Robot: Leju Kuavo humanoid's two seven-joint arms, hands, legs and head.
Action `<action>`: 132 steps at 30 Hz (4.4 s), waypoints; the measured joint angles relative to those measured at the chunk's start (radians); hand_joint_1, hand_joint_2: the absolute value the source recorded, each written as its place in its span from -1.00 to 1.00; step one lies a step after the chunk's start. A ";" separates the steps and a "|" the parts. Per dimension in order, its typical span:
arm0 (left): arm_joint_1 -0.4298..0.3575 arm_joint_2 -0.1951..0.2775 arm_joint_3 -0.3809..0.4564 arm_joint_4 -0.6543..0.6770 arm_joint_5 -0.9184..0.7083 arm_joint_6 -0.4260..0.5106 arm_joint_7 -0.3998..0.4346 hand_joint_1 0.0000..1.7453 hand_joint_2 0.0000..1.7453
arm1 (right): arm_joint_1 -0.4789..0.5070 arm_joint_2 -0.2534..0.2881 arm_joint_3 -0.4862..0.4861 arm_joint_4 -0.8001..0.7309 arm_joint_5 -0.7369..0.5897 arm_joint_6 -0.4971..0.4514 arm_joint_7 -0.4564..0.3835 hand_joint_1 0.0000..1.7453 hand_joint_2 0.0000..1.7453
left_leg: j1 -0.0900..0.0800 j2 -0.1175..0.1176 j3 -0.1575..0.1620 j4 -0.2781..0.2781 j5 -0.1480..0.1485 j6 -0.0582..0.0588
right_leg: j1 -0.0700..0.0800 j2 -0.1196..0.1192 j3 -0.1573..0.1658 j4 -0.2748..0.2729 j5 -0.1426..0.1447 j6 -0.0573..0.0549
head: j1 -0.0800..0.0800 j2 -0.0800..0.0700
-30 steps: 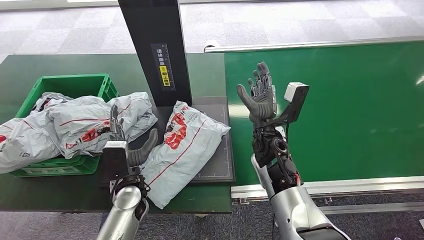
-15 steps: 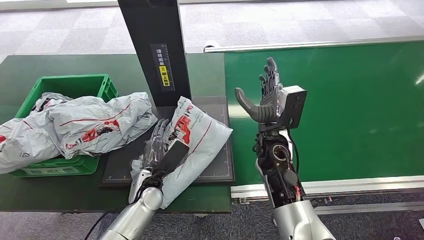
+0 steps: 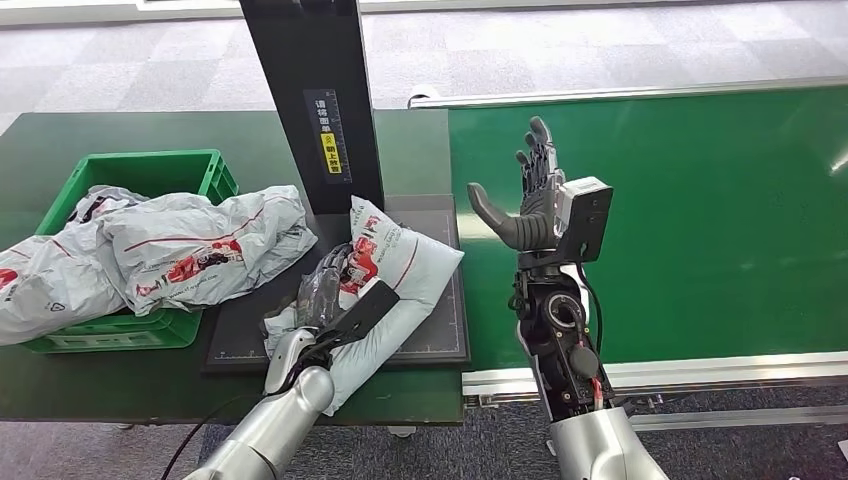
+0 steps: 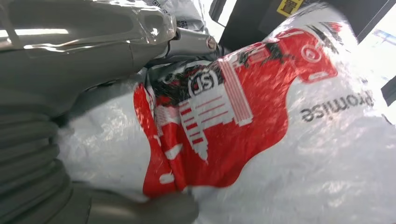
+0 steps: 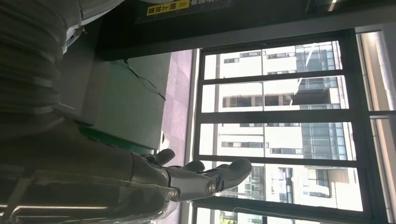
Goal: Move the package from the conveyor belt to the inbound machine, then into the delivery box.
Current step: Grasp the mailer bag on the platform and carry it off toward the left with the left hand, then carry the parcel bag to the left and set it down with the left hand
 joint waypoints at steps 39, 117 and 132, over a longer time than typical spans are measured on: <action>0.135 -0.023 0.085 -0.337 0.272 0.268 -0.457 1.00 1.00 | -0.006 -0.002 0.012 0.010 0.063 -0.002 0.009 -1.00 1.00 | 0.000 0.000 -0.008 0.000 0.000 0.000 | 0.000 0.000 -0.008 0.000 0.000 0.000 | 0.000 0.000; -0.522 0.505 -0.282 0.288 -0.674 0.272 0.683 -1.00 -1.00 | -0.006 -0.026 0.069 0.079 0.080 0.047 0.017 -1.00 1.00 | 0.001 0.003 -0.009 0.000 0.001 -0.001 | 0.001 0.003 -0.011 0.001 0.001 -0.001 | 0.000 0.000; -0.309 0.427 -0.007 -0.248 -0.543 0.274 -0.055 -1.00 -1.00 | -0.006 -0.033 0.076 0.080 0.062 0.028 -0.002 -1.00 1.00 | 0.000 0.002 -0.010 0.001 0.001 -0.001 | 0.000 0.001 -0.012 0.001 0.001 -0.001 | 0.000 0.000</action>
